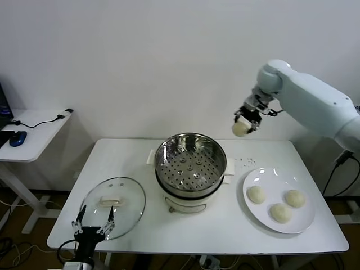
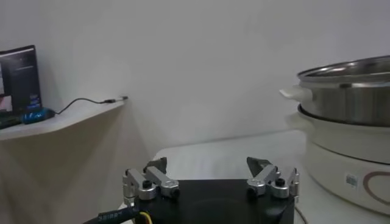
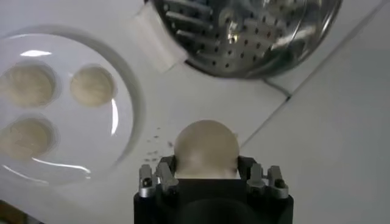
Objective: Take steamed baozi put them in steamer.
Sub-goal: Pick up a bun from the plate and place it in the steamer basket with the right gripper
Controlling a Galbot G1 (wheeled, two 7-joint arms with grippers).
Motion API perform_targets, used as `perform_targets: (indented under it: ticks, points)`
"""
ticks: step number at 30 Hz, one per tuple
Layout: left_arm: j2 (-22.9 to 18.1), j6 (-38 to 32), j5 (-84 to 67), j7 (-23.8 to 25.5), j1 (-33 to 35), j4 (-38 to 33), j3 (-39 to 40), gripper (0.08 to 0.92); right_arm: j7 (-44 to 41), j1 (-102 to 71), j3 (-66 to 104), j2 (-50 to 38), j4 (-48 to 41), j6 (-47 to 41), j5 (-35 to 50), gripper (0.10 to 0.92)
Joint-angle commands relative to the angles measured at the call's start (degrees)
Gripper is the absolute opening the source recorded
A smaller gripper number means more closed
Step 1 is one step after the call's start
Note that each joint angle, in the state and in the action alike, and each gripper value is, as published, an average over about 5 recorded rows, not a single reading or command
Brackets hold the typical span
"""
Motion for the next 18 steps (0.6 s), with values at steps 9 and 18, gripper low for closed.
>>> perform_targets:
  ticks: [9,18]
  points:
    - [0.22,0.48,0.15,-0.35,0.55,-0.17,0.07,0.823,4.75,-7.91,-1.12,14.03,4.41,14.32,-17.48,0.653]
    - [-0.3,0.75,0.17,-0.53,0.64,-0.2,0.21,0.823,8.36,-15.18,3.32,17.6,-6.12,18.94,-29.88,0.653]
